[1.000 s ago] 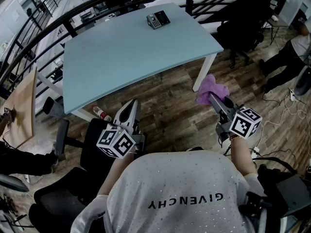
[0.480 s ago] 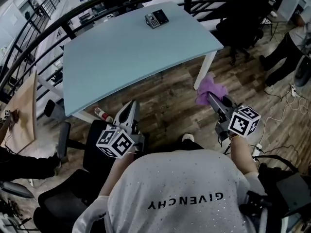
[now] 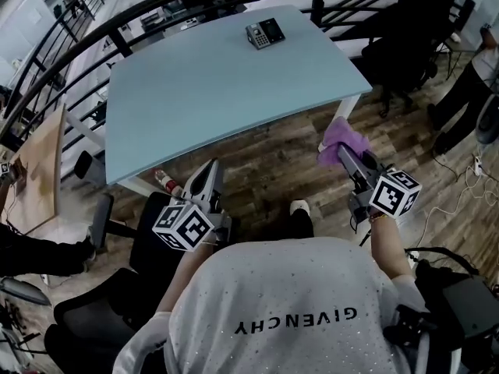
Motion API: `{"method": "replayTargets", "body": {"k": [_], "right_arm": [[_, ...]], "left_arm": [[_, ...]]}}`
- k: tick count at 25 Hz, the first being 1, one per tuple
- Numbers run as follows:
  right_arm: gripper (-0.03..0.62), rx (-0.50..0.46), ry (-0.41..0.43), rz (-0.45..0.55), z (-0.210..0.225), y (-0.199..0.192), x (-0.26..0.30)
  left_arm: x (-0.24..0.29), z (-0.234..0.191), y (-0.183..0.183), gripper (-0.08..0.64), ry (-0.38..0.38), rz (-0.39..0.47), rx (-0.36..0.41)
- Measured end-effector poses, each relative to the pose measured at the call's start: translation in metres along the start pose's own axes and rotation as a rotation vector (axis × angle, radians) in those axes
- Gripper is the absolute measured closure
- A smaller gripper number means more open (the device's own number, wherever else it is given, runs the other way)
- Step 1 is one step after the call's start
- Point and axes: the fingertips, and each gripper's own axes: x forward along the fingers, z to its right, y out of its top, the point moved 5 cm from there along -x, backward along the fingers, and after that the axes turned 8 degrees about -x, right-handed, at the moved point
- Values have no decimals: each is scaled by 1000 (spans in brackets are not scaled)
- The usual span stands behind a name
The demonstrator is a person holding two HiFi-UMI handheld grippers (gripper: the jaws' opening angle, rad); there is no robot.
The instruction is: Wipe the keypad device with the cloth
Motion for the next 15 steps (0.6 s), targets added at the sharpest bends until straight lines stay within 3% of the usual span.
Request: {"method": "replayTargets", "body": {"k": [10, 15], "right_arm": [[541, -78, 73, 9, 78, 69, 77], [541, -94, 72, -15, 133, 97, 106]], "left_arm": [[80, -21, 45, 561, 118, 112, -3], [133, -10, 46, 560, 85, 146, -5]]}}
